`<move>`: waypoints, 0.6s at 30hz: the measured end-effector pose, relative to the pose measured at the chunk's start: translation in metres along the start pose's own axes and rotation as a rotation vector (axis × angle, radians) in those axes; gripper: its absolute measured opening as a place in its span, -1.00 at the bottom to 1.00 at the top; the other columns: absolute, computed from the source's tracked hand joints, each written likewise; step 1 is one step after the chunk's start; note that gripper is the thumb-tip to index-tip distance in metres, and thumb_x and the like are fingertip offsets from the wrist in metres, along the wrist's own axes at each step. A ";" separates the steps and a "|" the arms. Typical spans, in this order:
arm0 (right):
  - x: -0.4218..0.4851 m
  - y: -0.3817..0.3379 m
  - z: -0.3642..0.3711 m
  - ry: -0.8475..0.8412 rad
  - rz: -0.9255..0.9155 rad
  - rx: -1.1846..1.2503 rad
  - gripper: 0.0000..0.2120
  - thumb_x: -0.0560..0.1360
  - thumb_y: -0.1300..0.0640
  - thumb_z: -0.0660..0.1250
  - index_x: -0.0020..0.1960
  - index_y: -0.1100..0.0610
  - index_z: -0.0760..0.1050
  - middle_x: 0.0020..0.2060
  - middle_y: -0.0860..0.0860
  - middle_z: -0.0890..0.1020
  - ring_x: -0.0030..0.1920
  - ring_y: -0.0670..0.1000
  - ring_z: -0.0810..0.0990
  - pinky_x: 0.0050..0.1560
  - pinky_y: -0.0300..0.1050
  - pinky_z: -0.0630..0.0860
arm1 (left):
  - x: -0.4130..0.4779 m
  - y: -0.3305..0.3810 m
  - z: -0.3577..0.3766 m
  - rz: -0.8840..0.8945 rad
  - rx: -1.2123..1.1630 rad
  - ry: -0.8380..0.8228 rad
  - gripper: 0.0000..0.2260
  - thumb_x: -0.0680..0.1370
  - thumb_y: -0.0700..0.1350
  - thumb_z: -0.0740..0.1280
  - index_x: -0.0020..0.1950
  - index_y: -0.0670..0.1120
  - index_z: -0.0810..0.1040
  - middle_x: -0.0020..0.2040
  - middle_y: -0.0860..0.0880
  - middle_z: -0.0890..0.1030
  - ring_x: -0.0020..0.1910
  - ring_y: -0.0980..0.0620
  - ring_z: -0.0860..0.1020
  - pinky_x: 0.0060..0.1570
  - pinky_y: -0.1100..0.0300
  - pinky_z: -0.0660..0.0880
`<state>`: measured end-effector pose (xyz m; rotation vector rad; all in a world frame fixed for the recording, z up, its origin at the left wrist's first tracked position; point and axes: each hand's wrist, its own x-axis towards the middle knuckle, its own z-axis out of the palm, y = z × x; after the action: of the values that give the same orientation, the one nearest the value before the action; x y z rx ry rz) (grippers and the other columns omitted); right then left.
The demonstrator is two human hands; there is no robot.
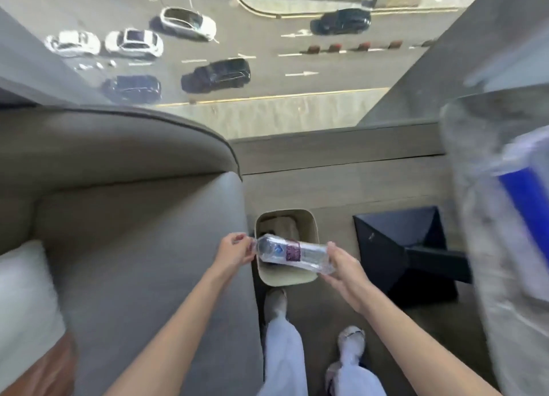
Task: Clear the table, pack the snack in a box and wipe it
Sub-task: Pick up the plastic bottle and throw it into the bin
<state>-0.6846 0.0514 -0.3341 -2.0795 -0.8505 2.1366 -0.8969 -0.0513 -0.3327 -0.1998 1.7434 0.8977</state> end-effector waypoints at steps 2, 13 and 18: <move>0.057 0.027 0.007 0.043 0.069 0.060 -0.71 0.60 0.00 0.24 0.15 0.18 0.55 -0.12 0.04 0.68 -0.14 -0.03 0.71 -0.19 -0.14 0.60 | 0.053 -0.016 0.010 0.002 0.050 0.012 -0.89 0.60 -0.32 0.18 -0.06 -0.19 0.46 -0.33 -0.07 0.45 -0.37 0.07 0.45 -0.38 0.33 0.53; 0.239 0.131 0.046 0.237 0.428 0.497 -0.57 0.68 0.04 0.00 0.44 0.25 0.28 0.38 0.23 0.45 0.35 0.21 0.46 0.33 0.18 0.41 | 0.222 -0.047 0.090 0.267 0.675 -0.038 -0.77 0.55 -0.22 0.18 -0.17 -0.23 0.59 -0.11 -0.27 0.65 -0.08 -0.14 0.57 -0.17 0.12 0.42; 0.276 0.131 0.052 0.309 0.435 0.501 -0.54 0.65 -0.04 0.04 0.45 0.19 0.27 0.38 0.16 0.46 0.36 0.17 0.47 0.42 0.14 0.30 | 0.263 -0.064 0.100 -0.066 0.519 -0.068 -0.68 0.54 -0.28 0.15 0.27 -0.33 0.42 -0.01 -0.26 0.52 -0.13 -0.07 0.48 -0.09 0.16 0.42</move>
<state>-0.7162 0.0313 -0.6420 -2.3460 0.1745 1.8375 -0.8863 0.0469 -0.6034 0.1141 1.8322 0.3769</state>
